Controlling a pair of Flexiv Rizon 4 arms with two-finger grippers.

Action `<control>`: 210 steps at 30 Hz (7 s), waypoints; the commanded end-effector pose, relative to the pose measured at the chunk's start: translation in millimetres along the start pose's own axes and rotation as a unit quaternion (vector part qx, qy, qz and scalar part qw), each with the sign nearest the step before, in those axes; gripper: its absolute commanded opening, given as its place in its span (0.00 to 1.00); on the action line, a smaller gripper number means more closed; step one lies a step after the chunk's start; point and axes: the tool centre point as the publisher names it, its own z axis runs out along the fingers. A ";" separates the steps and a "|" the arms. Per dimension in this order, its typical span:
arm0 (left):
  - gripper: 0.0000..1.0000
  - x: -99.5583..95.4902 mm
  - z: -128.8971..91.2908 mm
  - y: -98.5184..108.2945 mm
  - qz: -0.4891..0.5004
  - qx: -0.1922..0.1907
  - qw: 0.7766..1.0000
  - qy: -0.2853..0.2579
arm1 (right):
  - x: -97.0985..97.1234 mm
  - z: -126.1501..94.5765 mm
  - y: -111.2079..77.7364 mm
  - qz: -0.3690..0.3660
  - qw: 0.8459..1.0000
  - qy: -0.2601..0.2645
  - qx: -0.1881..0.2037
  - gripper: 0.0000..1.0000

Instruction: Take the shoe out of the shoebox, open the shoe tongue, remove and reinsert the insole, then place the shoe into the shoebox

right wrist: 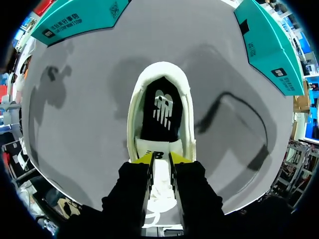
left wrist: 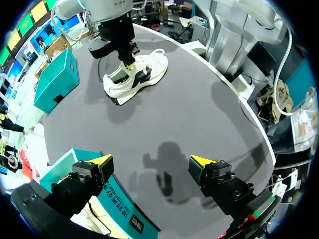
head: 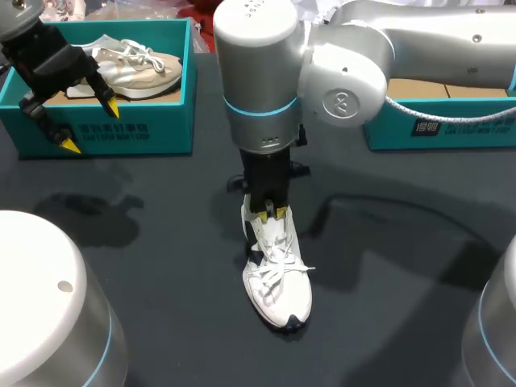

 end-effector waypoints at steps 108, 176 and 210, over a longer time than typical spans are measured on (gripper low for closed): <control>1.00 -0.6 0.2 0.5 0.000 -0.001 1.000 0.001 | -13.5 27.9 111.7 -0.706 0.703 -0.042 -0.078 1.00; 1.00 -0.6 0.2 0.5 0.000 -0.001 1.000 0.001 | -156.9 -154.6 151.2 -0.710 0.690 -0.117 -0.083 0.00; 1.00 -0.6 0.2 0.5 0.000 -0.001 1.000 0.001 | -257.4 -205.0 239.0 -0.703 0.693 -0.140 -0.080 0.00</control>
